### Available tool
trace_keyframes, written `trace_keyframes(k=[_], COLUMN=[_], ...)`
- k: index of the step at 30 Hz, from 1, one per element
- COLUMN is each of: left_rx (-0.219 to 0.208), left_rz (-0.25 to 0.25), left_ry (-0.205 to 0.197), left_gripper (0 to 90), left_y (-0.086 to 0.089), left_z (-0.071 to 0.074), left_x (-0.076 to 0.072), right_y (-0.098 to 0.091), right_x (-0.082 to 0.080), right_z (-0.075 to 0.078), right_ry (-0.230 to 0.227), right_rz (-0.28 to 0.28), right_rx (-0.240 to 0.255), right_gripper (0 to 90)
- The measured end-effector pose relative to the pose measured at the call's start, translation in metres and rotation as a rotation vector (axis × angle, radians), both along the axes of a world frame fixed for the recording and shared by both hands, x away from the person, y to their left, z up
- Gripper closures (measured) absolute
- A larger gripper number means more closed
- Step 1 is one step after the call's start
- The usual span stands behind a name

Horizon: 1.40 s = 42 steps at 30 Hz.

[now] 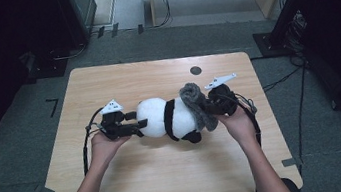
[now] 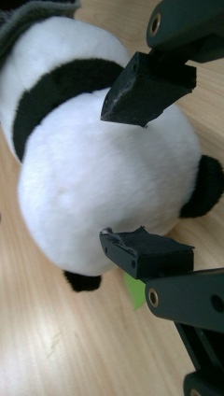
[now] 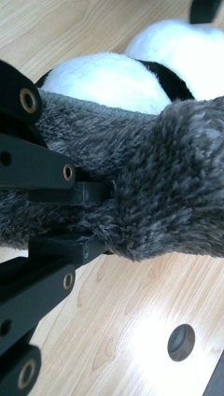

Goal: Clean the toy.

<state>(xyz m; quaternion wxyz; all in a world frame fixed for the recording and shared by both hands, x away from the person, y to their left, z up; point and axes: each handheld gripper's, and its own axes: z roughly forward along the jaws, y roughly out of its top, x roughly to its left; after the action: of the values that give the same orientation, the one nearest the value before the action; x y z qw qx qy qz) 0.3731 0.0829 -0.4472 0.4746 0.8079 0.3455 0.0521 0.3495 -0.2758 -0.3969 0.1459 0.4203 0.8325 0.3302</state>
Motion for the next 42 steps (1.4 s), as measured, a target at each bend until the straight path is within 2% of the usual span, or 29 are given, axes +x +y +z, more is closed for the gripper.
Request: trace_keyframes(k=[3,7,10,12,15,18,20,22,24,26,28,30,32,34,37,40,42], left_rx=[-0.013,0.003,0.019,0.012,0.006,0.048,0.062,0.063,0.034,-0.003,-0.018,-0.005,0.015,0.042,0.082,0.090,0.092], left_rz=[-0.018,-0.058,-0.121,-0.157,-0.203,-0.238,-0.245,-0.251,-0.256,-0.278,-0.301,-0.326,-0.352,-0.397,-0.446,-0.447,-0.445], left_ry=[-0.016,-0.023,-0.012,-0.026,-0.009,-0.060,-0.077,-0.064,-0.040,-0.010,0.014,0.003,-0.005,0.005,0.000,0.004,0.004], left_gripper=[34.9,34.2,33.1,32.2,32.2,33.1,28.6,21.6,12.8,12.5,11.8,11.7,10.8,10.7,10.7,11.2,15.8], left_y=[0.002,0.000,-0.003,-0.003,-0.002,-0.004,-0.006,-0.009,-0.010,-0.008,-0.008,-0.009,-0.012,-0.014,-0.017,-0.018,-0.019], left_z=[0.006,0.007,0.002,-0.002,-0.004,-0.005,-0.007,-0.011,-0.017,-0.022,-0.025,-0.024,-0.022,-0.020,-0.017,-0.017,-0.017], left_x=[0.012,0.028,0.038,0.042,0.048,0.048,0.051,0.055,0.060,0.063,0.063,0.060,0.055,0.049,0.040,0.039,0.038], right_y=[0.001,0.002,0.000,-0.001,-0.003,-0.005,-0.005,-0.005,-0.005,-0.007,-0.008,-0.008,-0.009,-0.010,-0.010,-0.008,-0.006], right_x=[0.001,0.002,0.003,0.004,0.004,0.005,0.005,0.006,0.006,0.007,0.008,0.010,0.012,0.016,0.022,0.026,0.027], right_z=[-0.001,-0.002,-0.003,-0.004,-0.007,-0.012,-0.013,-0.015,-0.017,-0.019,-0.020,-0.021,-0.023,-0.025,-0.027,-0.029,-0.029], right_ry=[0.000,-0.002,0.003,0.002,-0.004,0.005,0.003,-0.001,-0.001,0.001,-0.001,-0.014,-0.025,-0.037,-0.049,-0.054,-0.058], right_rz=[0.011,0.021,0.019,0.027,0.031,0.035,0.038,0.041,0.042,0.046,0.052,0.058,0.056,0.056,0.059,0.053,0.046], right_rx=[0.007,0.014,0.022,0.028,0.045,0.071,0.077,0.077,0.073,0.089,0.096,0.097,0.106,0.122,0.160,0.163,0.153], right_gripper=[78.9,78.6,78.6,78.6,78.6,78.6,78.6,78.7,78.7,78.7,78.7,78.5,78.3,77.6,76.9,77.3,78.0])
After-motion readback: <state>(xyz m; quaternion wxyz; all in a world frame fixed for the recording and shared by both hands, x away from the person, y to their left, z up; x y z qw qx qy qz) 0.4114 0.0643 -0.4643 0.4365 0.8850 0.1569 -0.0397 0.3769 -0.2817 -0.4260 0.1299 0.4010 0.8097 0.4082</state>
